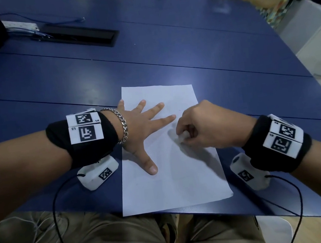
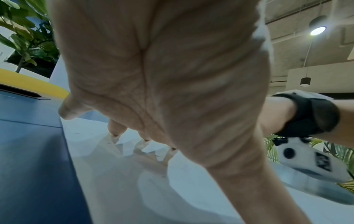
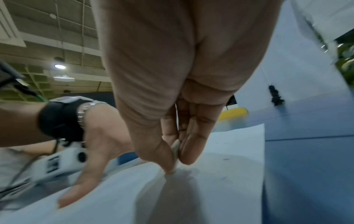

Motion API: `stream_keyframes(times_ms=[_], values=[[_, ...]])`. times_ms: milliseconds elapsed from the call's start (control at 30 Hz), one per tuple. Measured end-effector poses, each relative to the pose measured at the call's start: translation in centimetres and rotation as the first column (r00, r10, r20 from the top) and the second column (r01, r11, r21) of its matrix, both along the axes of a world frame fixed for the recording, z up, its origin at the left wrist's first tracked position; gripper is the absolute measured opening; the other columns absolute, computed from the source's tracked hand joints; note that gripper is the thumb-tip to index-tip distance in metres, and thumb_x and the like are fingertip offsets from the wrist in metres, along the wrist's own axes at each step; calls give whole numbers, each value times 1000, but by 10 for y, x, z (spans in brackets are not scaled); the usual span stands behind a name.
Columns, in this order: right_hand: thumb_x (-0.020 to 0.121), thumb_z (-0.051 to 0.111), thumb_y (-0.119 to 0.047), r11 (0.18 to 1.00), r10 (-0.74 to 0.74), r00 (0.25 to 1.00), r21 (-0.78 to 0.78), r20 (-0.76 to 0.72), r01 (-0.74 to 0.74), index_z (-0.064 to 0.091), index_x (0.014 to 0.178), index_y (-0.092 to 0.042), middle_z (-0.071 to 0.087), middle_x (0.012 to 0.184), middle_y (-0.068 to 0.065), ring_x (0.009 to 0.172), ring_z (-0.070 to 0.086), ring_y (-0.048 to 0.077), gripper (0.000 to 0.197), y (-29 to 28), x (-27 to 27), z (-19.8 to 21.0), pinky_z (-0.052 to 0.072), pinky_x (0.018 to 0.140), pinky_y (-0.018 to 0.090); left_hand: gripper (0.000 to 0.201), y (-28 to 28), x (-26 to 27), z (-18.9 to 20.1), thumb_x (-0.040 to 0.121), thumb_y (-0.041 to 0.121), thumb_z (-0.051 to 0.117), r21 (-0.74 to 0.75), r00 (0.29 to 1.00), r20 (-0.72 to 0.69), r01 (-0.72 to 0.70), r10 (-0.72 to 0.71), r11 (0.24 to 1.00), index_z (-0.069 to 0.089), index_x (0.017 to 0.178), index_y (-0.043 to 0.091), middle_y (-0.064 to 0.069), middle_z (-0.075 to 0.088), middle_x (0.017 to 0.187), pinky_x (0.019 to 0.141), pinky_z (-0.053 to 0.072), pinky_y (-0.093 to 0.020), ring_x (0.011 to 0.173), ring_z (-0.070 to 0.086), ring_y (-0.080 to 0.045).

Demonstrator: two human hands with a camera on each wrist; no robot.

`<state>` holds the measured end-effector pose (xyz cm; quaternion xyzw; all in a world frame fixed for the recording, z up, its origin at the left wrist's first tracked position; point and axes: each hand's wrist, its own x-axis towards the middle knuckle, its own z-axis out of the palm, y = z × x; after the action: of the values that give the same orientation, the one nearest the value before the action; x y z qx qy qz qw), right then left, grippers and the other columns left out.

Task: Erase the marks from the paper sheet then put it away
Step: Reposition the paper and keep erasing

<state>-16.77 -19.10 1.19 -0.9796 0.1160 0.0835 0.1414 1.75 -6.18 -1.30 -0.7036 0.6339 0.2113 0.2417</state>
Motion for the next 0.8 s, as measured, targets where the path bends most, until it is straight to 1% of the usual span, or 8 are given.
stream_keyframes(times_ms=[67, 167, 233, 333, 467, 567, 667, 800], values=[[84, 69, -24, 1000, -1, 1000, 13, -22, 1, 75, 91, -26, 70, 82, -9, 73, 63, 8, 9, -2, 0, 3, 54, 70, 26, 152, -1, 0, 1, 41, 103, 64, 2, 1000, 2, 2, -2, 1000, -41, 142, 59, 12, -44, 162, 114, 3, -83, 157, -22, -39], [84, 67, -25, 997, -78, 996, -22, 41, 79, 75, 91, -26, 69, 81, -9, 72, 62, 9, 11, -13, 2, 1, 56, 73, 34, 153, -1, -1, 1, 40, 104, 63, 6, 1000, 1, 1, -1, 1000, -41, 142, 59, 13, -45, 161, 114, 4, -83, 157, -22, -39], [84, 65, -26, 998, -33, 999, -47, 38, 35, 74, 90, -25, 68, 82, -7, 72, 61, 12, 10, -6, 0, -1, 56, 72, 36, 153, -1, 0, 1, 40, 103, 64, 11, 1000, 1, -6, 6, 1000, -41, 142, 60, 14, -45, 161, 113, 4, -84, 157, -23, -38], [84, 66, -25, 997, 71, 997, -31, -33, -72, 74, 93, -26, 65, 86, -7, 73, 58, 11, 12, 6, -6, -1, 54, 71, 33, 152, -1, -2, 1, 41, 103, 65, 13, 1000, 11, -3, 3, 1000, -42, 141, 60, 13, -45, 161, 114, 3, -83, 157, -23, -38], [84, 66, -26, 998, -15, 999, -59, 34, 17, 74, 92, -24, 65, 84, -8, 72, 59, 13, 12, -11, -1, 0, 55, 71, 36, 153, -2, -4, 3, 43, 102, 66, 25, 1000, 20, -1, 1, 1000, -41, 143, 58, 13, -46, 161, 114, 2, -83, 157, -23, -38], [85, 61, -22, 996, 48, 998, -81, 37, -45, 73, 89, -24, 65, 82, -7, 69, 58, 14, 12, -5, -2, -4, 54, 69, 34, 153, -2, -4, 4, 43, 101, 67, 38, 1000, 28, -9, 8, 999, -42, 142, 58, 12, -47, 160, 113, 3, -83, 157, -24, -38], [85, 66, -24, 999, 31, 999, -20, -9, -31, 73, 90, -26, 67, 83, -8, 71, 61, 9, 9, -5, -4, 0, 54, 70, 30, 153, -3, -5, 4, 44, 101, 67, 46, 999, 37, -7, 5, 999, -44, 141, 57, 11, -48, 159, 115, 1, -82, 156, -25, -39], [87, 68, -33, 999, -41, 999, 35, 30, 40, 73, 88, -28, 71, 79, -10, 73, 65, 8, 7, -15, -4, -3, 57, 70, 32, 153, -3, -3, 2, 44, 102, 65, 19, 1000, 25, 11, -11, 1000, -44, 140, 57, 7, -47, 161, 115, -4, -81, 156, -24, -42]])
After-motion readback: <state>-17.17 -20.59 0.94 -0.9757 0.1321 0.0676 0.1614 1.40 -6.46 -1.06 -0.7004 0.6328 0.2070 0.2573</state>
